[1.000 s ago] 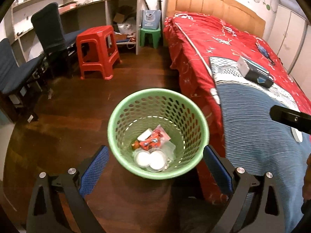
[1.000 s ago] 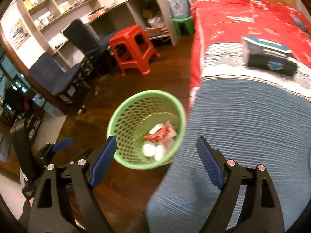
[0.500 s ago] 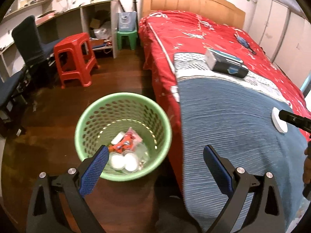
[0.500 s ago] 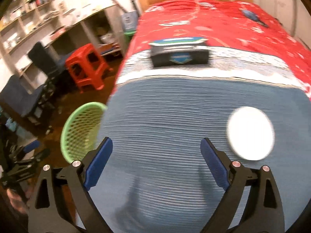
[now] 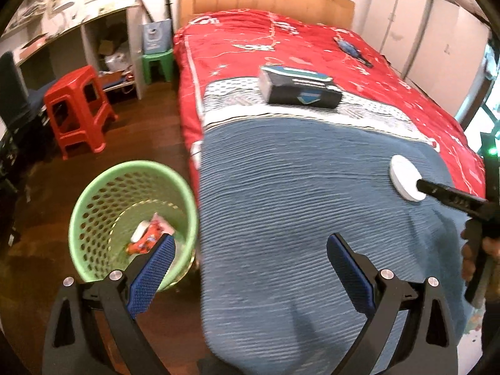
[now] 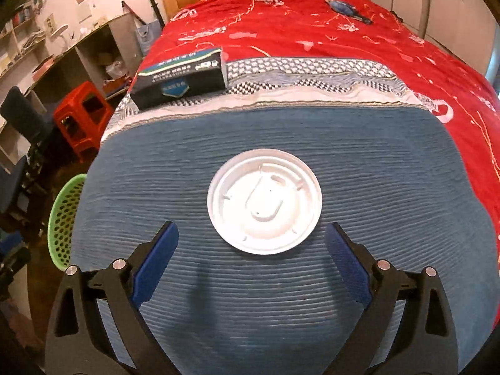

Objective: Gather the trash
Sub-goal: 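Move the right tool back to the white plastic lid on the blanket, then grasp the white plastic lid with the right tool and lift it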

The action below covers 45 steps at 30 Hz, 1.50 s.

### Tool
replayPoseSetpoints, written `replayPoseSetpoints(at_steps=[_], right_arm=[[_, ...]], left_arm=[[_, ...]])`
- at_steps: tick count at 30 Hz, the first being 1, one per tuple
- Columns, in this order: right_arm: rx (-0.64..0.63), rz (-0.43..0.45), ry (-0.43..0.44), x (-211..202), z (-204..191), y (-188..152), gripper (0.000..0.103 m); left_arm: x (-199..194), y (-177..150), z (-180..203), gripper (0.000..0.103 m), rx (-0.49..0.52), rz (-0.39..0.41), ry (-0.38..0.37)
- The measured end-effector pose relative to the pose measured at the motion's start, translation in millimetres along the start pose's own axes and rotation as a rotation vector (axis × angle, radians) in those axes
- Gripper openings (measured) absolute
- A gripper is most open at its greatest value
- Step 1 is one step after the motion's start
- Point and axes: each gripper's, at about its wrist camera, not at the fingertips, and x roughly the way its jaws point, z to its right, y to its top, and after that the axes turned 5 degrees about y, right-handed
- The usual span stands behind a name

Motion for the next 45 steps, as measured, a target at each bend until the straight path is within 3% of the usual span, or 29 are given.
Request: replayPoseSetpoints(at_steps=[13,19,32,45], right_arm=[[-0.028,-0.040,-0.020,25.4,7.3,2.6,0.097],[-0.032,-0.049,-0.018,35.9,10.3,7.8,0.097],[-0.038,-0.043,-0.004,39.1,10.9,11.5,0.092],[-0.049,-0.013,0.060,12.9,-14.6,9.1,0.091]], left_arm=[[9.4,31.8,73.8,0.094,0.096,0.003,-0.081],[16.0,35.5,95.0,0.094,0.156,0.005,-0.083],[37.0,32.4,120.0,0.094,0.218,-0.033,-0.112],[16.3,22.3,116.4,0.088,0.230,0.008,-0.145]])
